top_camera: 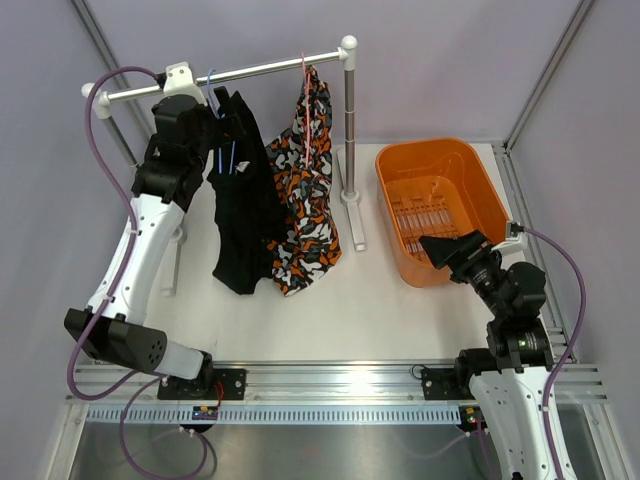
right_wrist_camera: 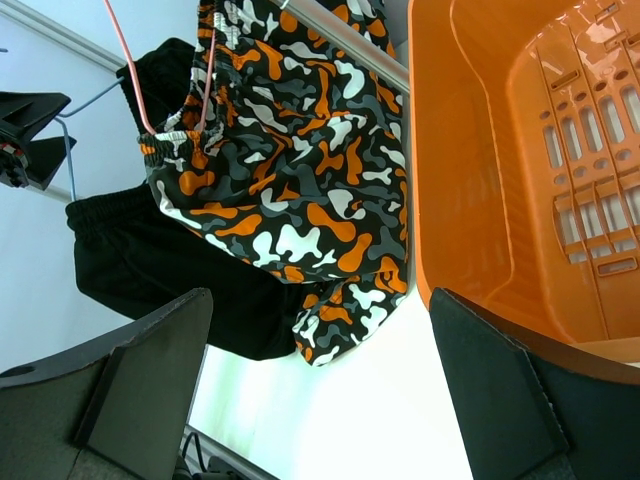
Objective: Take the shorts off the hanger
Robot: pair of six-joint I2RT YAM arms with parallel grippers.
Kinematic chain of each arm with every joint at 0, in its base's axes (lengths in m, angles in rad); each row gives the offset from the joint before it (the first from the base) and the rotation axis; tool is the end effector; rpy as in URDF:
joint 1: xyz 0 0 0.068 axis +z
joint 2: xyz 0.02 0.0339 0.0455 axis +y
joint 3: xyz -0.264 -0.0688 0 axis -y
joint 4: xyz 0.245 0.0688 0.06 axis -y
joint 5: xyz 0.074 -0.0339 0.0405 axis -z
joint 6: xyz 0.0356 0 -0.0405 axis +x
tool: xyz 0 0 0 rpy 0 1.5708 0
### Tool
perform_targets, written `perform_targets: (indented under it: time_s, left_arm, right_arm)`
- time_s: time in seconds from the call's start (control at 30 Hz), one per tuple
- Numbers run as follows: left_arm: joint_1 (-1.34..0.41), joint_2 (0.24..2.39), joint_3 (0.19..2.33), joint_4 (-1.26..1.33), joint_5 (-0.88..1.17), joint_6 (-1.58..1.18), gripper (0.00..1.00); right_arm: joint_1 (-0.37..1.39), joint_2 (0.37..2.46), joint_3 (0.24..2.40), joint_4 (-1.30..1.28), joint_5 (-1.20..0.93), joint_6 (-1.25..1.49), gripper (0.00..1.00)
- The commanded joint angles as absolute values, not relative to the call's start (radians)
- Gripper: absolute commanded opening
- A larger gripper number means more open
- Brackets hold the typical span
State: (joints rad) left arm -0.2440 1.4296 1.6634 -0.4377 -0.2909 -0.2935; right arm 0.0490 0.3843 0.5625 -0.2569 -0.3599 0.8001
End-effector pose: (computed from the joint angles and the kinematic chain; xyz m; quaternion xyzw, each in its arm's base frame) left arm 0.3063 -0.0657 0.4681 -0.1105 0.7647 -0.0576 0.6322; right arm 0.1120 0.0180 0.3065 0.1520 0.7167 0.3948 0.5544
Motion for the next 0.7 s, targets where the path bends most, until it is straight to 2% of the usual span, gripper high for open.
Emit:
perform_targets:
  time_s: [0.0,0.2,0.47,0.53,0.67]
  left_arm:
    - [-0.247,1.445,1.698,-0.362,-0.334,-0.244,0.99]
    - [-0.247,1.465,1.703,-0.348,-0.318,-0.227,0.86]
    - [-0.247,1.494,1.720,-0.350,-0.293,-0.227,0.41]
    - [-0.247,1.500,1.723,-0.351,-0.282,-0.229,0.34]
    - [-0.248,1.511,1.736,-0.364,-0.284,-0.233,0.27]
  right_arm:
    - [0.043,0.399,0.587,-0.212,-0.370,0.779,0.99]
    - [0.043,0.403,0.586,-0.212,-0.350,0.769,0.99]
    - [0.041,0.425,0.586,-0.204,-0.354,0.765,0.99]
    - [0.043,0.425,0.586,-0.204,-0.353,0.765,1.00]
    - [0.043,0.426,0.591,-0.206,-0.354,0.765,1.00]
